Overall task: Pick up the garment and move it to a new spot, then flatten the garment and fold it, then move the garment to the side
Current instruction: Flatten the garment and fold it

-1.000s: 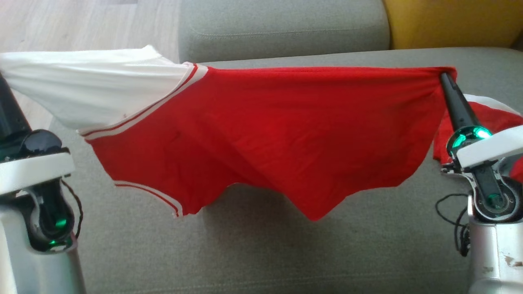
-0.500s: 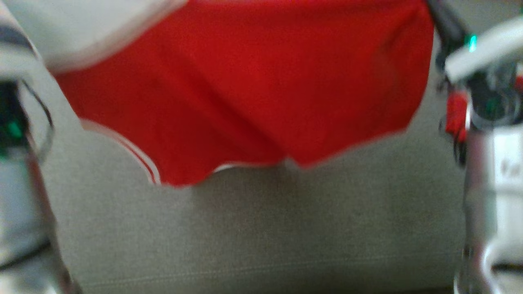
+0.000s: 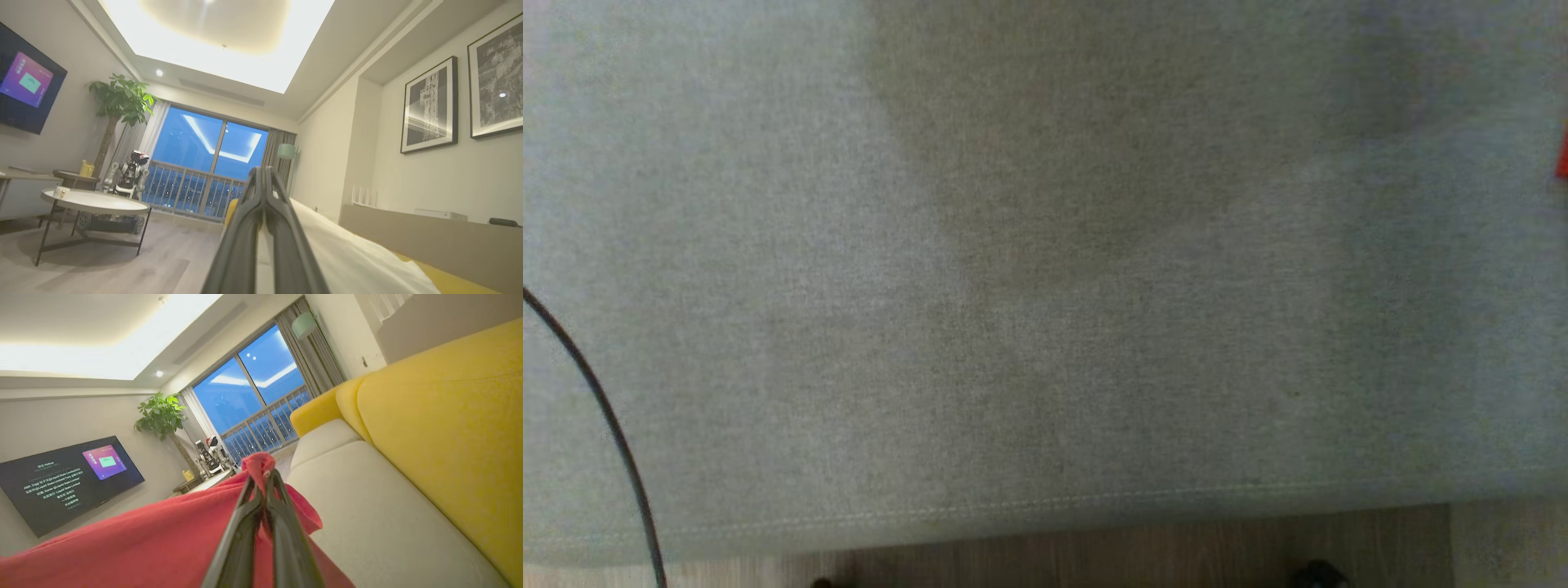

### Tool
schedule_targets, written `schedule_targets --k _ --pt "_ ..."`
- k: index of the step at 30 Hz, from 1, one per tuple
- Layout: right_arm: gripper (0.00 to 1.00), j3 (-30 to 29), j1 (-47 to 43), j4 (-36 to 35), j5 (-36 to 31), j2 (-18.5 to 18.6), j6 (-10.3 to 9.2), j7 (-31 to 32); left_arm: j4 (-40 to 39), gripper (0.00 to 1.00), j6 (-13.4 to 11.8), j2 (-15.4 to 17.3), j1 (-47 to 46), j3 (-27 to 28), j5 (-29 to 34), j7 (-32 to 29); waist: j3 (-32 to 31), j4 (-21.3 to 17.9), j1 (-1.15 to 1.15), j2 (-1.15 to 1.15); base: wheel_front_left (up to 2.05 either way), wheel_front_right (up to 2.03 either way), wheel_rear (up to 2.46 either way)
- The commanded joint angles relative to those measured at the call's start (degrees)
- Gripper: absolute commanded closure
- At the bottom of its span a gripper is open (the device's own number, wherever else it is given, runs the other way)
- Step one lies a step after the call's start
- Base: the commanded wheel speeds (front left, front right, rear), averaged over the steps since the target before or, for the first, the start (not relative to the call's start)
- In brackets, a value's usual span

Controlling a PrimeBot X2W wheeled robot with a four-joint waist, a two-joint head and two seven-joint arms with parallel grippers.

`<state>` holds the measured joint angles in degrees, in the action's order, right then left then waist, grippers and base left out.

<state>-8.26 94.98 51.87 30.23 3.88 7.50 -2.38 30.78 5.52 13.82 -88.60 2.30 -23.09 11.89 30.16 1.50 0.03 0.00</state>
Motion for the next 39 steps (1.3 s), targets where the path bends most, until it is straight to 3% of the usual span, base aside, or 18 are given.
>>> schedule_targets --k 1,6,11,23,39 --pt "1.00 1.0 2.6 -0.9 0.2 -1.0 -0.01 -2.2 -0.9 1.00 -0.2 3.3 -2.5 0.4 0.7 0.9 2.8 0.8 -0.03 0.00 0.00 0.00 0.00" --pt "1.00 7.2 2.3 5.0 5.5 -1.0 -0.01 -8.6 1.2 1.00 1.2 1.8 -4.1 -2.0 2.5 3.0 3.9 2.1 -0.03 0.00 0.00 0.00 0.00" --pt "1.00 11.6 -5.9 8.9 9.9 -1.0 -0.01 -9.7 -2.9 1.00 1.8 0.4 6.8 -3.4 3.0 3.1 4.0 3.6 -0.03 0.00 0.00 0.00 0.00" --pt "1.00 21.2 -27.5 11.8 12.4 1.3 -0.01 -2.1 -10.9 1.00 2.0 5.9 42.3 -12.2 2.7 3.1 -3.7 5.0 -0.03 0.00 0.00 0.00 0.00" --pt "1.00 29.9 -41.6 8.5 10.8 5.6 -0.01 8.7 -12.6 1.00 2.0 9.8 61.4 -17.2 1.7 3.1 -15.3 5.0 -0.03 0.00 0.00 0.00 0.00"
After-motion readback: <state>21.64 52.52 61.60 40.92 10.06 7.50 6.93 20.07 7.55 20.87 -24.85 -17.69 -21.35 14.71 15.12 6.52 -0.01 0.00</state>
